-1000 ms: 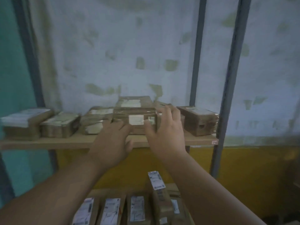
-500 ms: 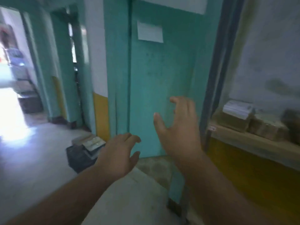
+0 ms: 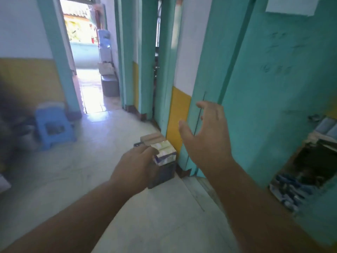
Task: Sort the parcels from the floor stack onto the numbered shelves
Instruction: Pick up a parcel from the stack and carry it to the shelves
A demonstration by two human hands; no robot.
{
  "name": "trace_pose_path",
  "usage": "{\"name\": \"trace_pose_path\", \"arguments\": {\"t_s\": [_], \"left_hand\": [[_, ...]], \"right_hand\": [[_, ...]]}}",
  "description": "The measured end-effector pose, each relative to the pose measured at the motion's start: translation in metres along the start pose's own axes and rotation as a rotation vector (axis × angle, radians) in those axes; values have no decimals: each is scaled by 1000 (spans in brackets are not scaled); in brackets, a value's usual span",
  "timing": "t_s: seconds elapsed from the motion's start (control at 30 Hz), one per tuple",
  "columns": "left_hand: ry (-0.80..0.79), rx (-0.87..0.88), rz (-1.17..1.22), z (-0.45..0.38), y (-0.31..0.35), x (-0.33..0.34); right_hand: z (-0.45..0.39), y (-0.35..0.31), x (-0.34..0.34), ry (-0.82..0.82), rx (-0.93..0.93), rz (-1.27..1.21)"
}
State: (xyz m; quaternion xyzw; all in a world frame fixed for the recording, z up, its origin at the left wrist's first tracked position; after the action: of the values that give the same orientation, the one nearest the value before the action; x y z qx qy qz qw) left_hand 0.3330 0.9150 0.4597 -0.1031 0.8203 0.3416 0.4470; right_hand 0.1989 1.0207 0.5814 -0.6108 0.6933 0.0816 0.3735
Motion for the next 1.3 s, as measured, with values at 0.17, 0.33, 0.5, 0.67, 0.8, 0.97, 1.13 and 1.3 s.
{"name": "trace_pose_path", "arguments": {"t_s": [0.17,0.33,0.5,0.67,0.8,0.97,1.13,1.3], "left_hand": [[-5,-153,-23,-56,-105,-9],[6,-241,-6,-117,-225,-2],[-105,-238,13,-216,-328,18],[-288,-184,34,-325,-376,49],[-392,-136,75,-409,-398,101],[-480,-147,135,-501,-434,163],[-564,-182,108,-570,-496,191],[-748,-146,95,-612,-554,278]], "right_hand": [[-78,-24,124,-117,-66,-39],[-137,-56,254,-205,-109,-56],[-196,-58,363,-270,-53,2],[-260,-17,420,-276,95,83],[-301,30,473,-287,184,167],[-361,84,552,-325,197,210],[-405,121,649,-407,237,219],[-390,177,750,-509,333,299]]}}
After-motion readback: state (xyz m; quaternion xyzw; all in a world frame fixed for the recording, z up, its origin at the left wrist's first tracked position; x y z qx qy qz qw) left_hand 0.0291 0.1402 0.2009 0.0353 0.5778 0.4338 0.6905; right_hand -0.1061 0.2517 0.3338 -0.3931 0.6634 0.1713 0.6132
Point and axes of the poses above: each hand's wrist, its own z-axis away from the middle knuckle, its own x-axis out of the palm, y = z × x, the point moved 8 cm from there along -z, towards the middle knuckle, and after that the axes turned 13 degrees about z, right-handed, at the moved point
